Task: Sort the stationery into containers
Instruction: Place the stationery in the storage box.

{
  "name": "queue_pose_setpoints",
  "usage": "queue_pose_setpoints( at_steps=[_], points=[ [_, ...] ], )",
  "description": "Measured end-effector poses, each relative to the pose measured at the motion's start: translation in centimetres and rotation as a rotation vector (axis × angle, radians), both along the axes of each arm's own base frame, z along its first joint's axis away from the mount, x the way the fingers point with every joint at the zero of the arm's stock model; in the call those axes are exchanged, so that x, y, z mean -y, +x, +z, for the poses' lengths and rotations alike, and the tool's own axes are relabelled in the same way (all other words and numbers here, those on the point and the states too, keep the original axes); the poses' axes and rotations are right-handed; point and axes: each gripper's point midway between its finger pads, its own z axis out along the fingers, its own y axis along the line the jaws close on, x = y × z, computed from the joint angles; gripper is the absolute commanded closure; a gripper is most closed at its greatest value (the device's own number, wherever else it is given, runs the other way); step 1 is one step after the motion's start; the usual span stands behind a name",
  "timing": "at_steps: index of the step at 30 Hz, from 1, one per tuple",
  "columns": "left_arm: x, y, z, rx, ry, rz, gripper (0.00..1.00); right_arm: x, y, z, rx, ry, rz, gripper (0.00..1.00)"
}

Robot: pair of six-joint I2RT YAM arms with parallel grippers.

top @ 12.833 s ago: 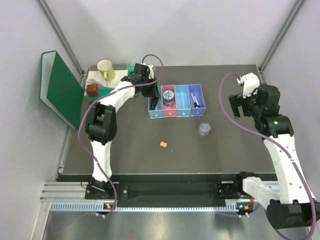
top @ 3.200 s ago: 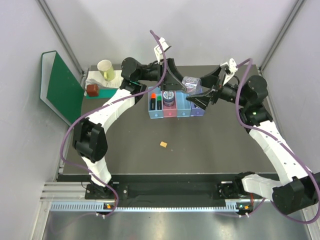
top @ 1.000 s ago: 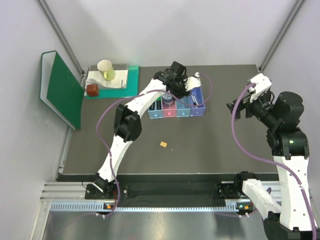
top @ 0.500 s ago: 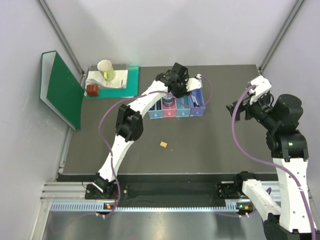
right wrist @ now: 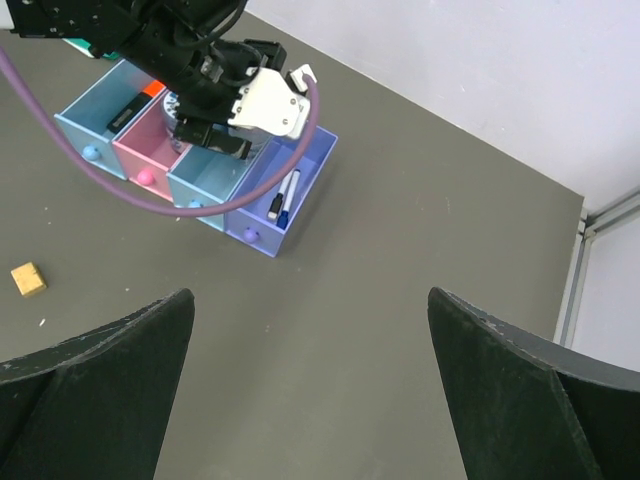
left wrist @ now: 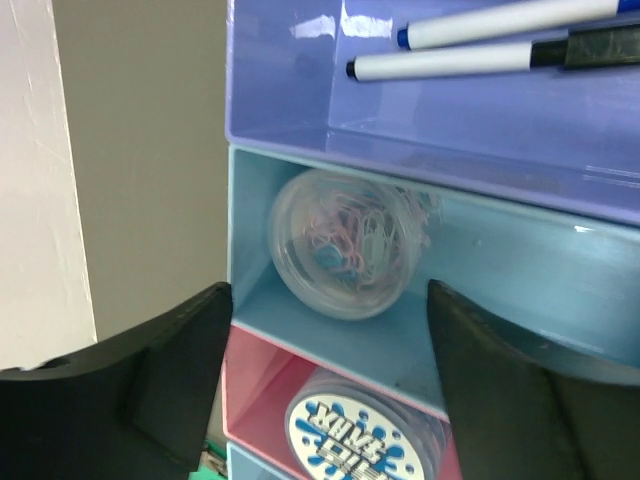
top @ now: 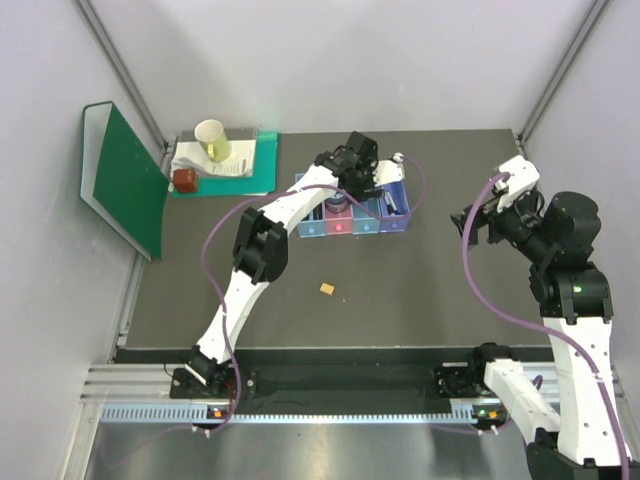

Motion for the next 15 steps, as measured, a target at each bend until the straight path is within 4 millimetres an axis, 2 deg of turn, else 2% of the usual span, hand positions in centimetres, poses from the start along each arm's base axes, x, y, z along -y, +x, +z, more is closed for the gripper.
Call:
queue_pose_setpoints(
  at_steps=[1,4,12,15],
  points=[
    [0.0,0.0,-0.1,-0.001,-0.001,0.002,0.05,0.0,0.0,0.0,0.001,0.001,0.0,0.0],
    [0.1,0.3,-0.1,0.009,-0.01,0.013,0.01,0.0,0.0,0.0,0.0,0.006,-0.001,0.0],
    [0.3,0.1,-0.1,0.002,-0.061,0.074,0.01,0.0,-0.4,0.1,0.013,0.009,-0.001,0.0],
    [0.3,-0.9,1.5,-0.008,-0.093,0.089,0.01,-0.1,-0.6,-0.2,0.011,0.014,0.002,0.0]
  ],
)
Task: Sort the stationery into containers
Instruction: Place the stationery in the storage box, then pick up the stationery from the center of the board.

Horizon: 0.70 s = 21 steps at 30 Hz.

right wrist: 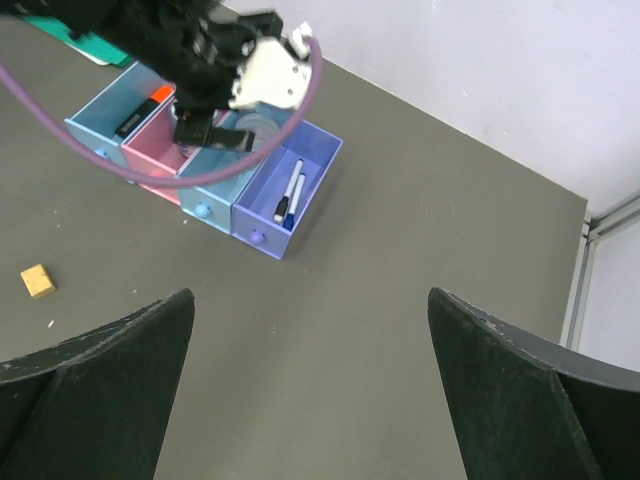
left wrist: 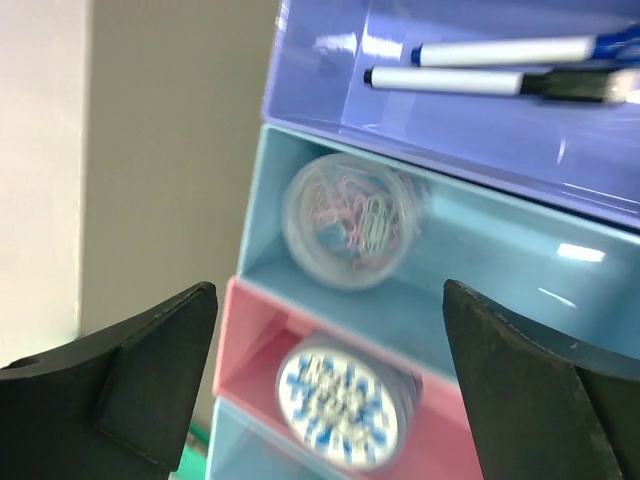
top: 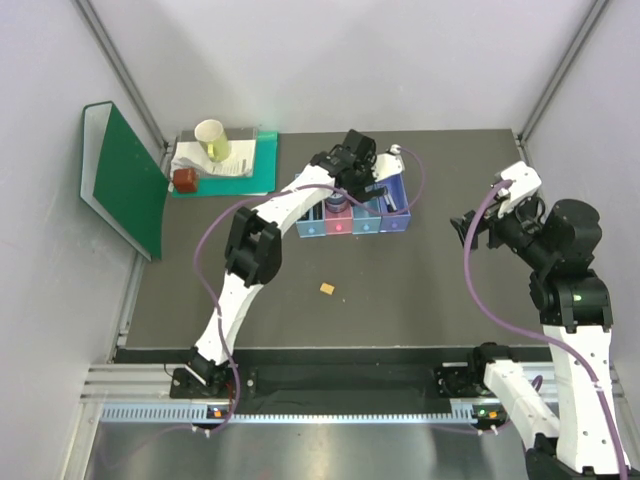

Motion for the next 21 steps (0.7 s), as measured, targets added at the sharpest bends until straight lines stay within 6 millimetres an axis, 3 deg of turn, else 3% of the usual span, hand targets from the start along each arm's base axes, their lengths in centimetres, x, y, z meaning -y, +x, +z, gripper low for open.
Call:
queue_pose_setpoints(
  at_steps=[2,6,10,12,13,15,21],
  points=[
    [0.1,-0.9,2.2,0.008,-0.028,-0.004,0.01,-0.1,-0.1,-0.1,-0.002,0.003,0.004,0.0],
    [0.1,-4.1,8.3,0.037,-0.107,-0.049,0.02,-0.1,-0.3,0.1,0.007,0.004,0.008,0.0],
    [-1.5,-9.4,14.6,0.06,-0.16,-0.162,0.03,-0.2,-0.6,0.3,0.017,0.004,0.011,0.0],
    [-3.1,-12.5,15.3,0.04,-0.141,-0.226,0.03,-0.2,-0.8,0.5,0.024,0.005,0.013,0.0],
    [-4.2,-14.2,14.9,0.027,-0.115,-0.265,0.03,-0.2,-0.8,0.5,0.026,0.005,0.014,0.0],
    [-6.5,-17.7,12.4,-0.046,-0.041,-0.328,0.02,-0.2,-1.1,0.7,0.036,0.005,0.015,0.0],
    [-12.8,-26.1,-0.2,-0.396,0.211,-0.463,0.03,-0.4,-1.9,1.3,0.063,0.008,0.026,0.0]
  ],
)
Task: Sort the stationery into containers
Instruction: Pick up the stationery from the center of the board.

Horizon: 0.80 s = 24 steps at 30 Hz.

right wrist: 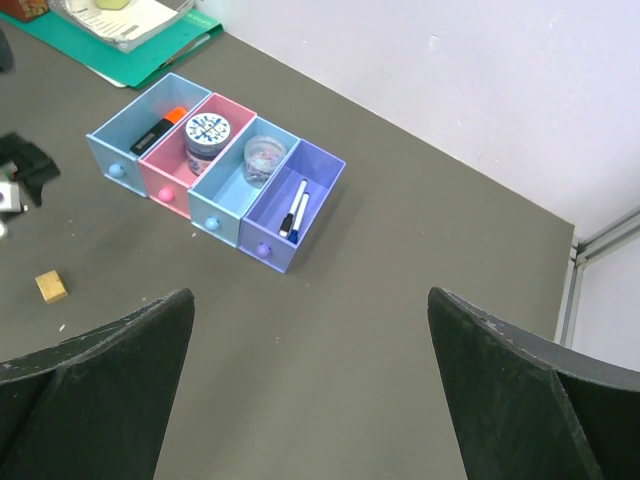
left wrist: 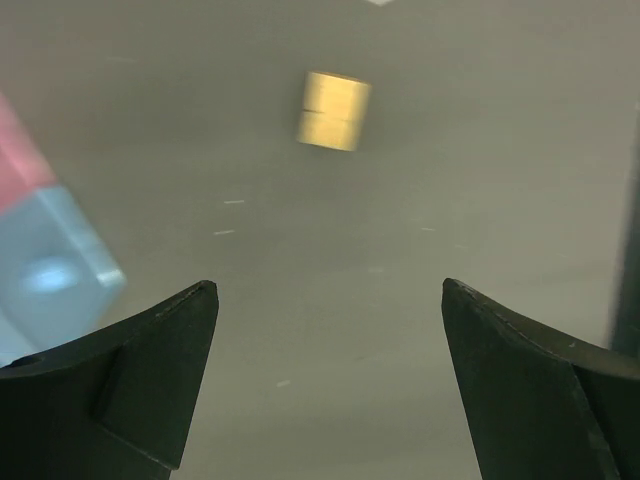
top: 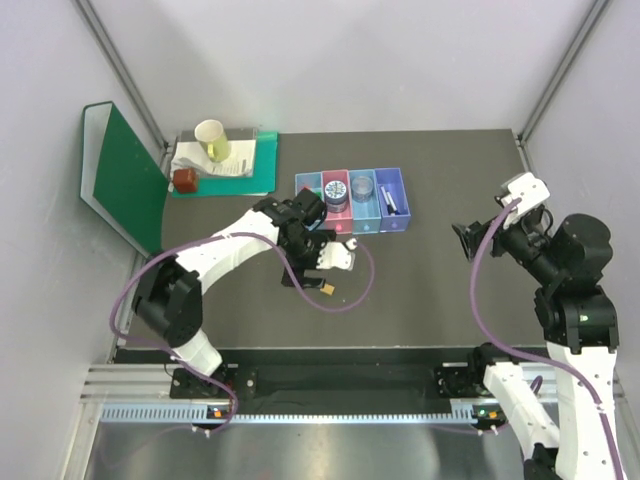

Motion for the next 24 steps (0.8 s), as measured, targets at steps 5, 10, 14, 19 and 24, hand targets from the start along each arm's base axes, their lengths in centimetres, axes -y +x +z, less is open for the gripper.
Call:
queue_pose_setpoints(
  at_steps=[5,10,14,19,24],
  points=[
    [-0.3,-1.9,-2.1,-0.112,0.024,-0.034,0.01,0.0,-0.9,0.1,0.009,0.0,0.002,0.01],
    [0.9,-2.0,-3.0,-0.154,-0.004,-0.011,0.01,0.0,-1.7,0.4,0.024,0.0,0.002,0.0],
    [1.9,-1.9,-4.3,-0.14,-0.035,0.021,0.01,0.0,-2.2,0.5,0.03,0.0,0.001,0.0],
    [2.1,-3.1,-6.7,-0.134,-0.012,0.039,0.01,0.0,-2.3,0.3,0.021,0.0,0.001,0.0],
    [2.9,-2.8,-7.4,-0.081,-0.009,0.05,0.01,0.0,-2.3,0.2,0.02,0.001,0.001,0.0]
  ],
)
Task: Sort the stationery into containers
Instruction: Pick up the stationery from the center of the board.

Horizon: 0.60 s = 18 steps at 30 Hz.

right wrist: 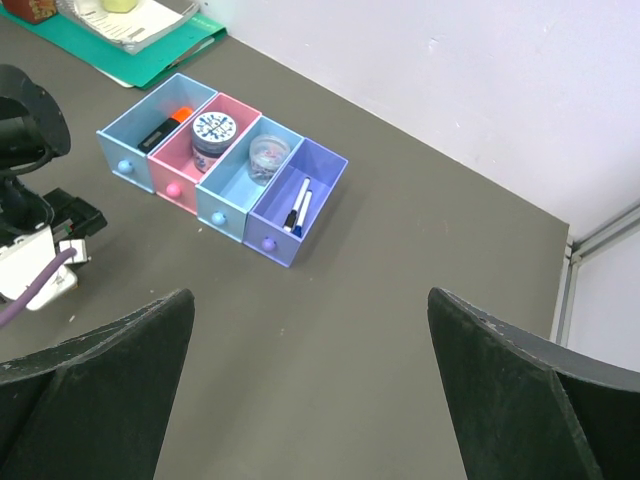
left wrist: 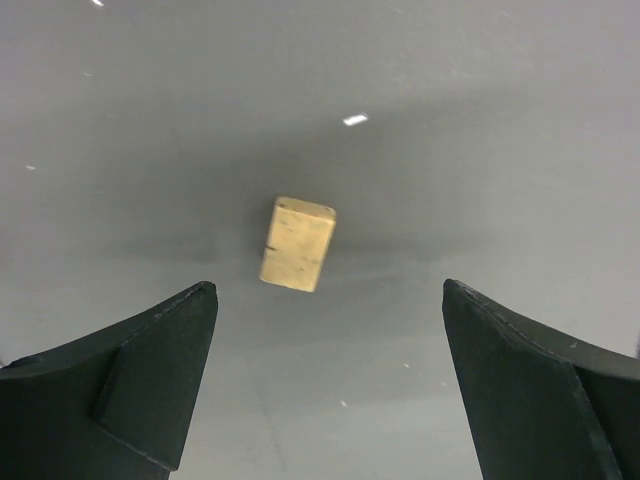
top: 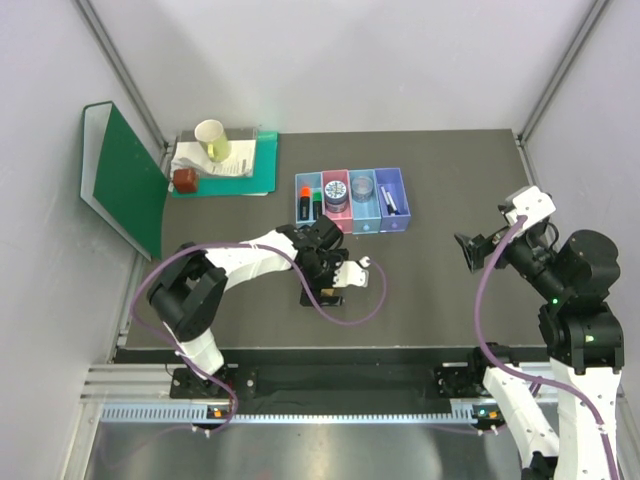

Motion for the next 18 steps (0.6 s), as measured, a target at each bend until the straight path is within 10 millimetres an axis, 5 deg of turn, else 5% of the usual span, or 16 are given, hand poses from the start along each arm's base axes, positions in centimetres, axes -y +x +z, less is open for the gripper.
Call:
queue_pose_setpoints(
  at_steps=[12,18],
  points=[
    [1.3,1.5,-0.3,0.071,-0.02,0.021,0.02,0.1,-0.4,0.1,0.008,0.001,-0.009,0.0],
    [1.3,1.4,-1.3,0.071,-0.01,0.014,0.13,0.2,-0.5,0.1,0.004,0.01,-0.017,0.0]
  ],
)
